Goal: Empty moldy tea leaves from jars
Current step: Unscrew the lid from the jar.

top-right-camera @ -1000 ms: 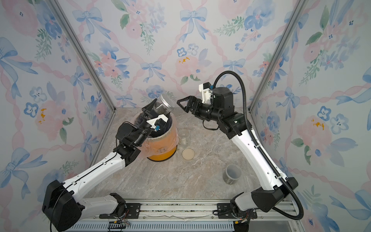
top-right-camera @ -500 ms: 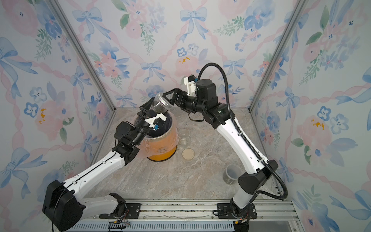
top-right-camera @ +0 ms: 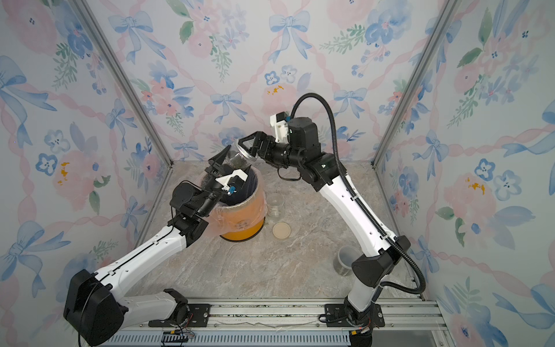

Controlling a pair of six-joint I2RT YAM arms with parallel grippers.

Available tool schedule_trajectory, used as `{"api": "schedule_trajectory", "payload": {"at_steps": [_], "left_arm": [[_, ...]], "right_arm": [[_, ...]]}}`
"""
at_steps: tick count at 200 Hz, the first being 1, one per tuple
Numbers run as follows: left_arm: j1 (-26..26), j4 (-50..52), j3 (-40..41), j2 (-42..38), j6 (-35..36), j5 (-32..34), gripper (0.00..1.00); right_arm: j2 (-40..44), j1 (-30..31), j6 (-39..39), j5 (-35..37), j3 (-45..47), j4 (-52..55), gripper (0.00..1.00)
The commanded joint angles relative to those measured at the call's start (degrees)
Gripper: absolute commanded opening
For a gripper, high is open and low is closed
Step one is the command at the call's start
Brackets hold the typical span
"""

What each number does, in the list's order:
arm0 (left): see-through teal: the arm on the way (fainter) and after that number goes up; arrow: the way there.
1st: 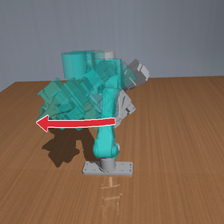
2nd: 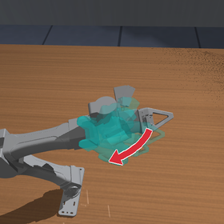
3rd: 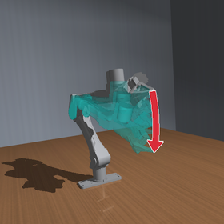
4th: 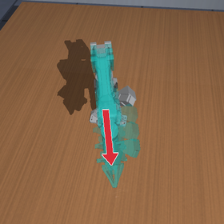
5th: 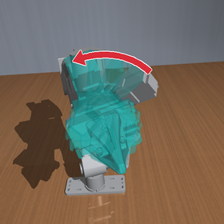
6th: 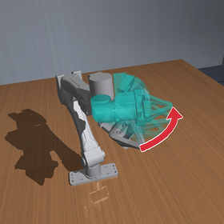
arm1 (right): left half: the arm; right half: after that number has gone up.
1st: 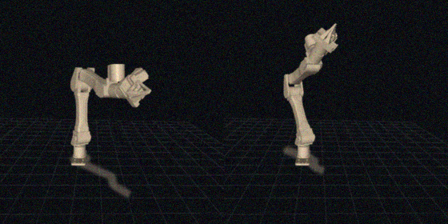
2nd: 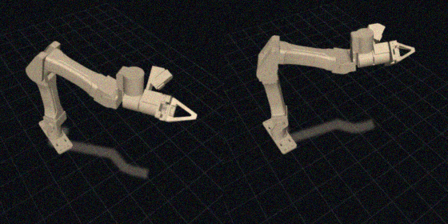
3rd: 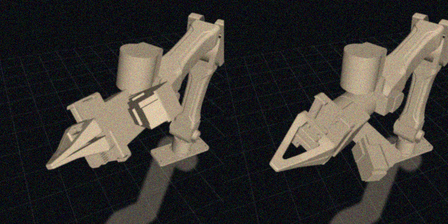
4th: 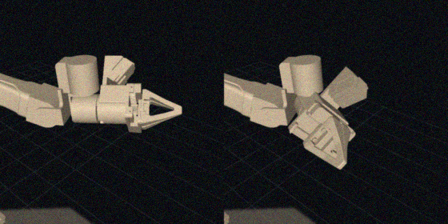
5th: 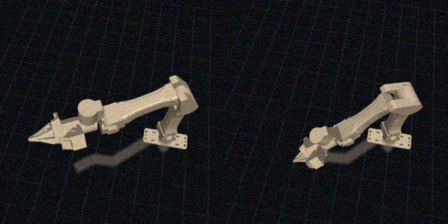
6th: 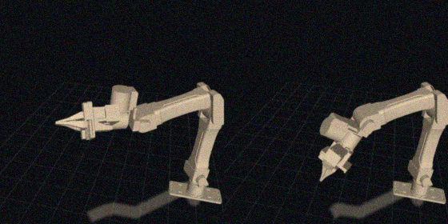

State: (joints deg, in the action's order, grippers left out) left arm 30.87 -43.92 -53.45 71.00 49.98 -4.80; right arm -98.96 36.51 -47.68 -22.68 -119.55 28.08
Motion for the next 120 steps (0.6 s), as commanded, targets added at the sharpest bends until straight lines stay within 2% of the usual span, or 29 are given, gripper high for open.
{"api": "schedule_trajectory", "payload": {"at_steps": [1, 120], "left_arm": [[-0.3, -2.6, -0.6, 0.2, -1.8, -0.9, 0.51], [-0.3, -2.5, -1.8, 0.6, -2.2, -1.1, 0.51]], "right_arm": [[0.8, 0.5, -0.7, -0.8, 0.1, -1.6, 0.97], [-1.6, 0.9, -0.9, -2.1, -2.0, -1.3, 0.99]]}}
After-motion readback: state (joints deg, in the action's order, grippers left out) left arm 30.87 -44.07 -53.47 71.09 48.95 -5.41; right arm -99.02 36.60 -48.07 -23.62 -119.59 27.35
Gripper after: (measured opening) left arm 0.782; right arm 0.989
